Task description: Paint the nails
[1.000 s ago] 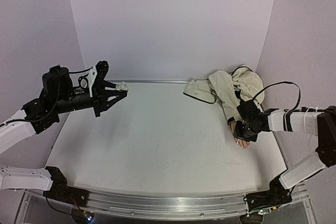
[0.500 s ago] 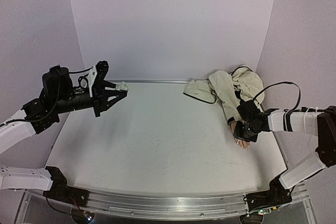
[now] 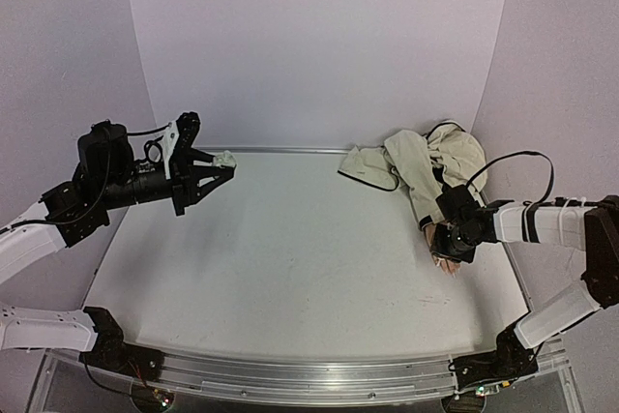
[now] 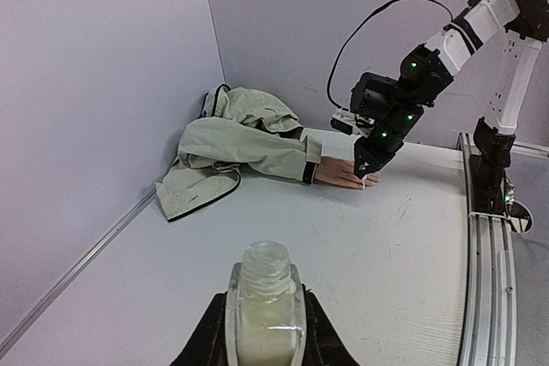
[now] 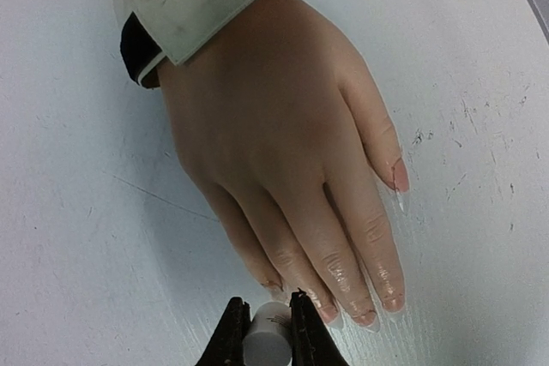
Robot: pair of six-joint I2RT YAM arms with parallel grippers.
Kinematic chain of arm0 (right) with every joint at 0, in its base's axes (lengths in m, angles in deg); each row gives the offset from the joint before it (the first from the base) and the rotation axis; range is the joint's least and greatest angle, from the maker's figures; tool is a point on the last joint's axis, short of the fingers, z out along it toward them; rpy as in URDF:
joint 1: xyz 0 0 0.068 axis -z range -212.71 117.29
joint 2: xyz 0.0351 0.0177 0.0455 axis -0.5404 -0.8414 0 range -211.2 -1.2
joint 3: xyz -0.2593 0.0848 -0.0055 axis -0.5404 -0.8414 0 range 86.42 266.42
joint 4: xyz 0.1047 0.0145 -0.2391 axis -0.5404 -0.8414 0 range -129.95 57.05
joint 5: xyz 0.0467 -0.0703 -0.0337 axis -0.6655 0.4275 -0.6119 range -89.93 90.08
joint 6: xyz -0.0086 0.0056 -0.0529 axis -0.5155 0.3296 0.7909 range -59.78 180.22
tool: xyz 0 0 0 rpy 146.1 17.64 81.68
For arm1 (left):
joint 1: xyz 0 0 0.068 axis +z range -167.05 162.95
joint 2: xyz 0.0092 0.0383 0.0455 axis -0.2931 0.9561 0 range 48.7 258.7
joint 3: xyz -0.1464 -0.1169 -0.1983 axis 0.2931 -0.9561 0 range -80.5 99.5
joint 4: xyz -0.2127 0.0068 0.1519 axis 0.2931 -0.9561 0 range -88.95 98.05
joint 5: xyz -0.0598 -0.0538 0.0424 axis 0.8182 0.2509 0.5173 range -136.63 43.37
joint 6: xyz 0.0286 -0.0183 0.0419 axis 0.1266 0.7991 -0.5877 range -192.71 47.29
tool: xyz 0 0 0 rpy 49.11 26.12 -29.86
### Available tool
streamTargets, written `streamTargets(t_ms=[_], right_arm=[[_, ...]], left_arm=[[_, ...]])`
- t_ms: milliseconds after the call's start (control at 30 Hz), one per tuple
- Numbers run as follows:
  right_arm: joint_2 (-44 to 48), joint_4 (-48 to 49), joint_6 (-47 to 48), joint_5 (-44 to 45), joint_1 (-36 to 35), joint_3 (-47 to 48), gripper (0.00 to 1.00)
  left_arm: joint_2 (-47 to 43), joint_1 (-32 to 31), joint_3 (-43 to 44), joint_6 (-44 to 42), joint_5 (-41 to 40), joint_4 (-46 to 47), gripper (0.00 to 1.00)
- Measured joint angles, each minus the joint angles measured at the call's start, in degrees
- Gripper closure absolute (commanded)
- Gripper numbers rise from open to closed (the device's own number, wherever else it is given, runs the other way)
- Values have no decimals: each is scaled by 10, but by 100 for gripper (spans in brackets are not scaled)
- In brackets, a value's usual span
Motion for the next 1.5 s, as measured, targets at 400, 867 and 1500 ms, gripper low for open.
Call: streamTargets(t_ms=[400,867,1500], right_arm=[[4,-2,-3,0,0,-2,100],[16,-9,-6,0,0,-4,100],[71,-20,3,-3,0,-10,100]], left_arm=[[0,0,0,0,0,0,100],[0,0,0,0,0,0,100],[0,0,0,0,0,0,100]])
